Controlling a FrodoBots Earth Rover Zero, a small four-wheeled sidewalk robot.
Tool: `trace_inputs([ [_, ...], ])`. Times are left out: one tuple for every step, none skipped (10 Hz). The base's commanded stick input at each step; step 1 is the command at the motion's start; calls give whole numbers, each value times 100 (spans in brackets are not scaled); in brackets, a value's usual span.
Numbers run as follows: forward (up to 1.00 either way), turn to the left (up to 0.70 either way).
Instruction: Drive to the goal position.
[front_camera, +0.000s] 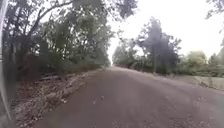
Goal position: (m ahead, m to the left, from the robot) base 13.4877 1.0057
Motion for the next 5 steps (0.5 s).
trace_inputs([
  [70,8],
  [70,20],
  [70,31],
  [70,18],
  [70,0],
])
